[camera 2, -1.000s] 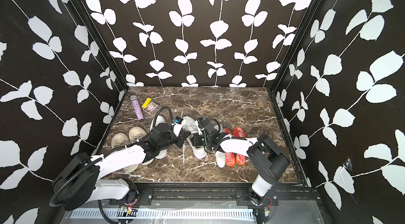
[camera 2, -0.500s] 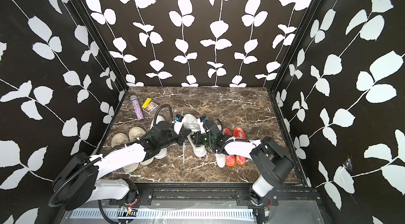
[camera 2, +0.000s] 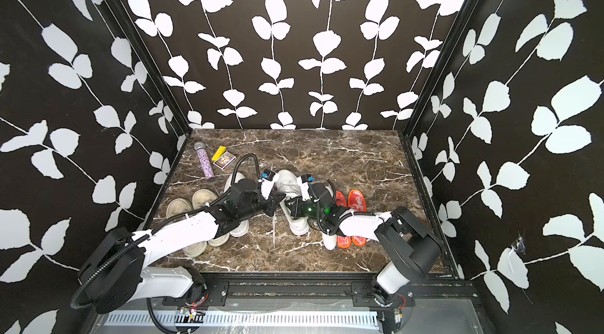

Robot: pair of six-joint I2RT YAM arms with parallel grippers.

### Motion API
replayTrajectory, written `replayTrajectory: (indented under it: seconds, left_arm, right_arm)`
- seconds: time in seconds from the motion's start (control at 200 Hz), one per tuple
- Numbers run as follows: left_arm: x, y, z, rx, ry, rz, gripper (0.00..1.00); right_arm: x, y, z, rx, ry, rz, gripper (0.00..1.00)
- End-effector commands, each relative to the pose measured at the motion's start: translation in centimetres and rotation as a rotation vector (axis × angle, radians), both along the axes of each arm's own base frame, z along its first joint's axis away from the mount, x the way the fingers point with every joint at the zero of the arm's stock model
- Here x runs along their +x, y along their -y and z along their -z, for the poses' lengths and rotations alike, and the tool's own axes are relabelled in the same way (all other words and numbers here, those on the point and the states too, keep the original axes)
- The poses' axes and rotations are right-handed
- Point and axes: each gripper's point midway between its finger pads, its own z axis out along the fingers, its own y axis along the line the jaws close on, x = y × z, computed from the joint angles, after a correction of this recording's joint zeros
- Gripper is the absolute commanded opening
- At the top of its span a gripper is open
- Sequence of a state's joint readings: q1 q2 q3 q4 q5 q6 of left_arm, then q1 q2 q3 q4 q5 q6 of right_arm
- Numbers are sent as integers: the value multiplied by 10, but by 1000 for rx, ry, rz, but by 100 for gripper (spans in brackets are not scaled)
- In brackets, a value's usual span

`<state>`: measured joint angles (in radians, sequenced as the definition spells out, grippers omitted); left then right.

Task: Remove the insole from the shoe

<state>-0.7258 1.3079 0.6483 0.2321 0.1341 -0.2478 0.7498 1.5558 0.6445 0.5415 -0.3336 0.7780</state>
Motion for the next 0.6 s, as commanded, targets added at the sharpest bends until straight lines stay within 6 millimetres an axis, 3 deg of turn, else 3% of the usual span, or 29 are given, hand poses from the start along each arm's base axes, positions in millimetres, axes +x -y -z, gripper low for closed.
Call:
replayTrajectory:
  seconds: [0.0,0.595]
  left_arm:
    - [31,-112,62,325,-90,-427,0]
    - [44,-125,87,366,-188,-481,0]
  right_arm:
    - [21,11,-76,169,201,73,0]
    - [1,-2,-95,172,335,9,0]
